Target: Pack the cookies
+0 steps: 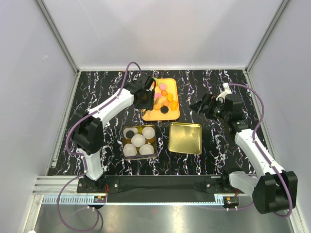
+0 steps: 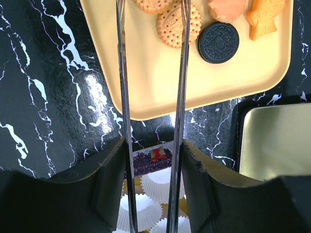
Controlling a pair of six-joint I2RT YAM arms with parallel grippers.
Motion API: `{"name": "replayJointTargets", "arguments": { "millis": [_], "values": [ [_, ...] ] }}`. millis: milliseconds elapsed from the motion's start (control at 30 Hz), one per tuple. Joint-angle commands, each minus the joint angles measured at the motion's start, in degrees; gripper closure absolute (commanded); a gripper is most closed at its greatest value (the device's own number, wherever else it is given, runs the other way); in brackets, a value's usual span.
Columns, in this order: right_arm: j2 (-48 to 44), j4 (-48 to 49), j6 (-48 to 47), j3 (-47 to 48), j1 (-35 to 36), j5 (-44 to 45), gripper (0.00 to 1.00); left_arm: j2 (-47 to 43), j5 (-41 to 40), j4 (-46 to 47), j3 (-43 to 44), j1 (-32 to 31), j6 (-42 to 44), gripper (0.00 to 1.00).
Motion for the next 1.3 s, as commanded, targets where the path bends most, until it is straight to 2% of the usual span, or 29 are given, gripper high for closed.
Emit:
{"name": "replayJointTargets", "arguments": {
  "millis": [0,333,933,1067,1267],
  "values": [
    [0.12,2.41,-0.14,0.42,0.03,-1.27,0.0,0.37,0.84,2.76,2.36,0.39,-0.44,0.5],
    [0.29,2.59,-0.05,0.24,0.04,-1.27,0.0,-0.15,1.37,2.76,2.45,0.39,-0.44,0.58],
    [0.82,3.03,-0.05,0.15,-0.05,-1.36,0.0,-6.56,0.75,-0.05,4.21,0.39,0.44,0.59],
    [0.82,2.86,-0.05,0.15,0.12,-1.45,0.0,-9.02,1.63,-0.93,2.89,0.39,0.61,0.59],
    [0.73,2.77,-0.22,0.33,0.03,-1.36,0.0,-18.68,3.3,-1.72,-4.31,0.39,0.88,0.59]
  ]
}}
